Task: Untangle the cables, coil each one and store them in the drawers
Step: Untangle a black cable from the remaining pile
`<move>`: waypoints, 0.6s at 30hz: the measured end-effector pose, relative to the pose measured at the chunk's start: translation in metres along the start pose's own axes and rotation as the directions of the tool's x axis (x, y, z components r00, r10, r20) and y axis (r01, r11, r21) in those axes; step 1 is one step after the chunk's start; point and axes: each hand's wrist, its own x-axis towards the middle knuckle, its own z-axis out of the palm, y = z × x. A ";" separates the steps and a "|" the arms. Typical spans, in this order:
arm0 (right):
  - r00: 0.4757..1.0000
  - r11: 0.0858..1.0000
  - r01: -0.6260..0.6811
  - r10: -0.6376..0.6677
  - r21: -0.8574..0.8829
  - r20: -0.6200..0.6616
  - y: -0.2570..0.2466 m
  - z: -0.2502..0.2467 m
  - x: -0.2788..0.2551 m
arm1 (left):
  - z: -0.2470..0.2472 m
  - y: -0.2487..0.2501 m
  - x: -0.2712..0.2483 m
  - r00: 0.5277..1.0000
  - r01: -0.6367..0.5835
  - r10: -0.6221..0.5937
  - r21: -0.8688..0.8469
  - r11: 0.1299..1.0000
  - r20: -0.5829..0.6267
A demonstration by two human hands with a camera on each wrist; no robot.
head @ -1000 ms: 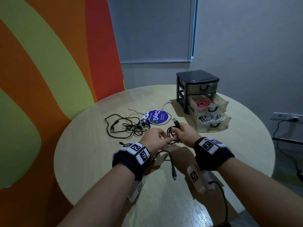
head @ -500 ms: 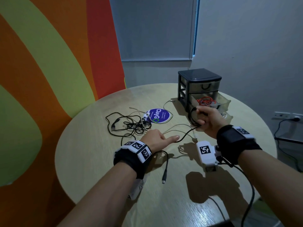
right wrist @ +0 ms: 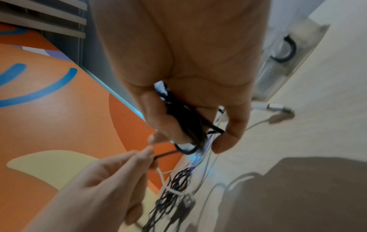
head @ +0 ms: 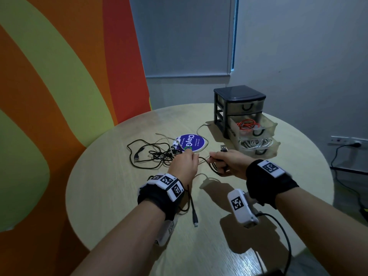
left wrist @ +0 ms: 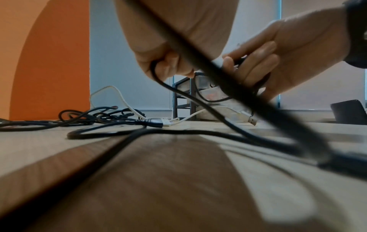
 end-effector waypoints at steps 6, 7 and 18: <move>0.993 0.995 0.022 -0.033 0.095 0.109 -0.001 0.019 0.006 | -0.004 0.004 -0.007 0.989 -0.150 0.146 -0.315 0.937 -0.036; 0.995 0.993 0.036 -0.046 0.110 0.091 -0.001 0.020 0.008 | -0.006 0.004 -0.008 0.987 -0.162 0.158 -0.336 0.928 -0.041; 0.971 0.957 0.200 -0.166 0.210 -0.172 0.004 0.017 0.014 | -0.010 0.011 -0.014 0.966 -0.253 0.249 -0.445 0.859 -0.067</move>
